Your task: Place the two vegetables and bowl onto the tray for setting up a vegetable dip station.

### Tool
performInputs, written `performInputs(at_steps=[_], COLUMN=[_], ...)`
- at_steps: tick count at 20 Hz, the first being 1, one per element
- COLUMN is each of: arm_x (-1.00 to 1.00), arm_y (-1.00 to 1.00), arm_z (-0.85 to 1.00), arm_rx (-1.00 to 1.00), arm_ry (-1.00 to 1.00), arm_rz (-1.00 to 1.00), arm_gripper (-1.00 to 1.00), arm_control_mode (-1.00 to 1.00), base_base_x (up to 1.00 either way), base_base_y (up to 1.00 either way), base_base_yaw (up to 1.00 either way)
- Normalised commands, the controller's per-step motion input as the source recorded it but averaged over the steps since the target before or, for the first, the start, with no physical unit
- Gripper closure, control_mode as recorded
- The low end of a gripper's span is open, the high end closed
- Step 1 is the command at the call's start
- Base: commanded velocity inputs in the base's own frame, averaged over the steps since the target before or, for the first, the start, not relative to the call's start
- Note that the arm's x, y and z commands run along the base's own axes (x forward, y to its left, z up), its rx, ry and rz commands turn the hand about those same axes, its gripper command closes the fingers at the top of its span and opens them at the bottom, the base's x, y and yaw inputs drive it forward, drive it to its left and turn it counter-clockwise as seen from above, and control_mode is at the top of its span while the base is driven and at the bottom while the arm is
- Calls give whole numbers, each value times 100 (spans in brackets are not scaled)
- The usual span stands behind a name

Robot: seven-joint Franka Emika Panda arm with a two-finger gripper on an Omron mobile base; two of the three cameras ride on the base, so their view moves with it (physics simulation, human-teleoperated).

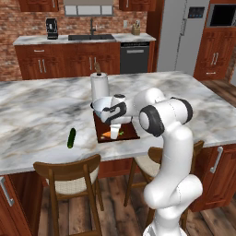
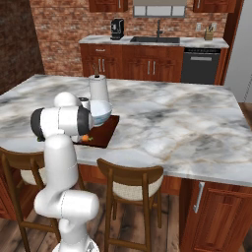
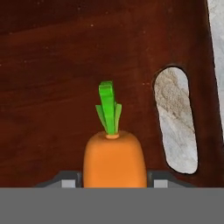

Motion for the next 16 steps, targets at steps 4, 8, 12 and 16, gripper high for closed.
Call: performInputs(at_steps=[4, 8, 12, 16], arm_x=[-6, -6, -5, -11], arm_y=[0, 2, 9, 14], arm_z=[3, 9, 20, 26], arm_rx=[0, 0, -1, -8], arm_ry=[0, 0, 0, -2], arm_rz=[0, 0, 0, 0], arm_gripper=[-100, -100, -100, -100], arm_control_mode=[-100, -100, -100, -100], base_base_x=[0, 0, 0, 0], base_base_y=[0, 0, 0, 0], base_base_yaw=[0, 0, 0, 0])
